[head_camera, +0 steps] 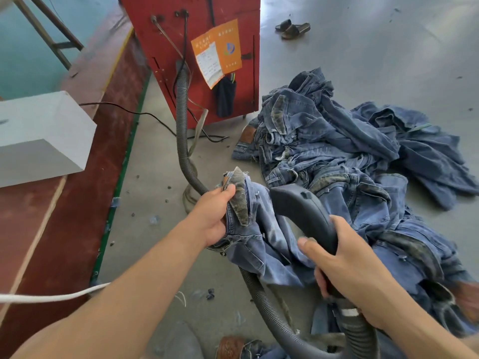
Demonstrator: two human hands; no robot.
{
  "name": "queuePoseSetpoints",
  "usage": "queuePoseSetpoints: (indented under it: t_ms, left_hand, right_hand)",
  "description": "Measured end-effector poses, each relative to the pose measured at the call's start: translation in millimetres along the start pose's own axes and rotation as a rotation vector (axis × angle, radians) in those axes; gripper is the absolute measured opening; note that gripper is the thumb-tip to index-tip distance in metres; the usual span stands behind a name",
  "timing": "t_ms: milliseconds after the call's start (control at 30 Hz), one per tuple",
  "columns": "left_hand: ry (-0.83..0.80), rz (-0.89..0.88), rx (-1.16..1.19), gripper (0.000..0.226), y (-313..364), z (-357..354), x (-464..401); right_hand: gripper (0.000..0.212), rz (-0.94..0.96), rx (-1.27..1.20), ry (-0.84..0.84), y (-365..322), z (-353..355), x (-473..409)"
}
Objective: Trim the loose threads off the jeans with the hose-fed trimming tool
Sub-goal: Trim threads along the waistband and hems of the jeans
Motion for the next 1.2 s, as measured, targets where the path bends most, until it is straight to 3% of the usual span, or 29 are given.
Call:
queuePoseSetpoints:
  t_ms: [67, 200, 467, 567, 733, 933, 1200]
  left_hand:
    - [0.014, 0.029, 0.046, 0.031, -6, -4, 0]
    - [0.030, 0.037, 0.094, 0.035, -11, -12, 5]
    - [-0.059, -0.067, -0.112, 0.023, -12, -7, 16]
    - [-0.081, -0.053, -0.103, 0.016, -10, -5, 14]
    - [-0.093, -0.066, -0.063, 0.026, -4, -6, 17]
    - [-0.114, -0.013, 0.078, 0.033, -3, -8, 21]
    - [-0.252, 0.064, -0.028, 0.037, -27, -21, 27]
  right_hand:
    - [0.023, -0.058, -0.202, 0.016, 1, -1, 0]
    - [0.020, -0.169, -0.451, -0.128, -4, -15, 11]
    - [0.017, -0.143, -0.360, -0.114, -6, -22, 16]
    - [0.019, -0.150, -0.356, -0.082, -6, -17, 13]
    - [0.019, -0.138, -0.327, -0.108, -13, -7, 11]
    - [0.016, -0.128, -0.108, -0.196, -14, -10, 22]
    - [0.019, 0.002, 0.011, 0.046, -32, 2, -7]
Point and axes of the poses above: each hand's wrist, its own x-axis away from the middle knuckle, its own z-axis out of the back of the hand, y = z × x, the point moved 4 cm from there along -x, towards the middle knuckle, and after that the axes turned 2 degrees about x, right-handed, at the moved point
